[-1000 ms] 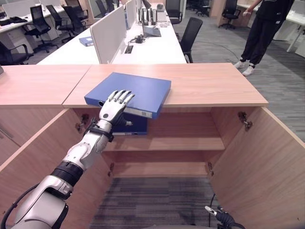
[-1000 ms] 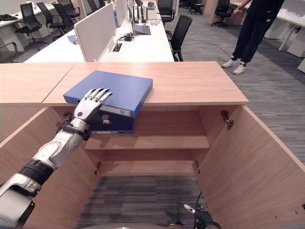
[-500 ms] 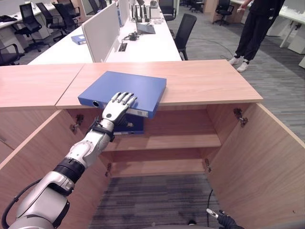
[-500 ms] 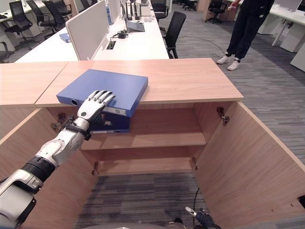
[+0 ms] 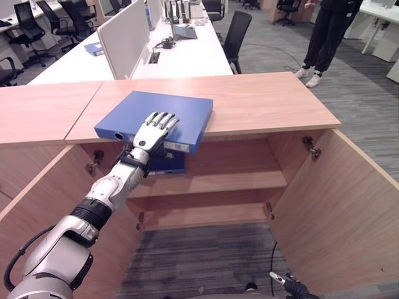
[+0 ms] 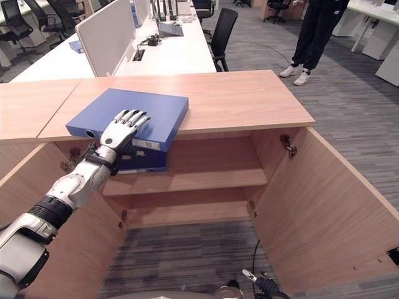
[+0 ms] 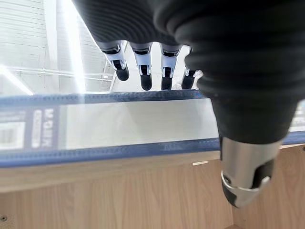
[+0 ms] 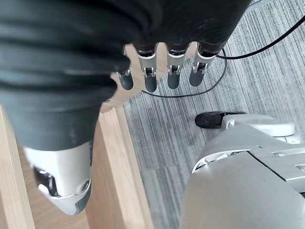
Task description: Put the empty folder in the office cabinet
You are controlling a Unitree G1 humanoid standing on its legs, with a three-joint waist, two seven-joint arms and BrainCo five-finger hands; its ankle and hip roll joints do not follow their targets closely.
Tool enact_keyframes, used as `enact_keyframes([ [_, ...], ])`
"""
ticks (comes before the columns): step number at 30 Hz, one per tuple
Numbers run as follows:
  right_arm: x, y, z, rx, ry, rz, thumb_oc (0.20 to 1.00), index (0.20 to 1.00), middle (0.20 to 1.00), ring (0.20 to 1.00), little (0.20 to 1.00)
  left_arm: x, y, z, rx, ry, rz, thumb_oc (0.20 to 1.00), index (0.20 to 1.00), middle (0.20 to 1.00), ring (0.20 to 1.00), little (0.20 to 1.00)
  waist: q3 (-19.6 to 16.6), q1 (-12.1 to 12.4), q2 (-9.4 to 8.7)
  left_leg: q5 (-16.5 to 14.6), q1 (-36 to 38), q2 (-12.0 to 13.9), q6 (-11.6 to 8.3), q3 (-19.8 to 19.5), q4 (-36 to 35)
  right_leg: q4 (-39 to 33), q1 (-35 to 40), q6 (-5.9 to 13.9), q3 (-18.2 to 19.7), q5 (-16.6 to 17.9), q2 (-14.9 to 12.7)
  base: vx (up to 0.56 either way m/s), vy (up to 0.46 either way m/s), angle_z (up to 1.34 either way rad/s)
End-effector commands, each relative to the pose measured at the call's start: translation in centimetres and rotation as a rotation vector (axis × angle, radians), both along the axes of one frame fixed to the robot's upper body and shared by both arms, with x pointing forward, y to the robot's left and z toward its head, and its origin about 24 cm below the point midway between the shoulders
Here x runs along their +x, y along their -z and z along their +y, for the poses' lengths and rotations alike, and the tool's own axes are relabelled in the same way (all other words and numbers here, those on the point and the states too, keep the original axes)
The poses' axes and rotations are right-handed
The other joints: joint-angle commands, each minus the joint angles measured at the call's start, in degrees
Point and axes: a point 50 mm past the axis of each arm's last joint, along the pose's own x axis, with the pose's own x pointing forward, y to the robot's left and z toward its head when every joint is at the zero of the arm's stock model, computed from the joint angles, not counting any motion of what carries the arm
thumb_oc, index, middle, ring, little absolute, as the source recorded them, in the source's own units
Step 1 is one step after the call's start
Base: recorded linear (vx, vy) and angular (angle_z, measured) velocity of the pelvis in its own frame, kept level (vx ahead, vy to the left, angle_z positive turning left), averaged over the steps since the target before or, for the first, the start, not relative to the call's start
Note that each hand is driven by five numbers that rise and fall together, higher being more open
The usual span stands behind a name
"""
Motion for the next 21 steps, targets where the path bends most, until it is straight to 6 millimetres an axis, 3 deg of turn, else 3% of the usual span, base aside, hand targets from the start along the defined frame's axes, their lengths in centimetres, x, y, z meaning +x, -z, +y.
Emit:
enact_keyframes([
  [1,3.1,-0.8,-0.3,-0.013,0.002,-0.081,1.0,1.0,1.0,1.0,1.0,2.4,-5.5,0.6,0.05,-0.044,-0.164,1.0,1.0,1.0,1.0,1.0,2.1,0.4,0.28,-9.1,3.7,-3.1,1.53,3.3,0.7,4.5,-0.1,4.23,0.2,-6.3,-1.8,0.0,0.0,0.0],
  [20,3.2,-0.9,-0.6,-0.011,0.022,-0.1,1.0,1.0,1.0,1.0,1.0,3.2,-4.9,1.5,0.075,-0.106,-0.118,1.0,1.0,1.0,1.0,1.0,1.9,-0.8,0.05,-9.3,4.1,-2.9,1.56,4.2,0.7,5.1,-0.8,4.31,0.9,-6.4,-1.5,0.01,0.005,-0.02],
  [21,3.3,-1.0,-0.6,-0.007,0.029,-0.108,1.0,1.0,1.0,1.0,1.0,3.2,-4.7,1.6,0.072,-0.113,-0.11,0.727,0.727,0.727,0.727,0.727,1.8,-0.8,-0.06,-9.4,4.2,-2.9,1.56,4.3,0.7,5.1,-0.8,4.31,1.0,-6.4,-1.5,0.02,0.022,-0.06],
])
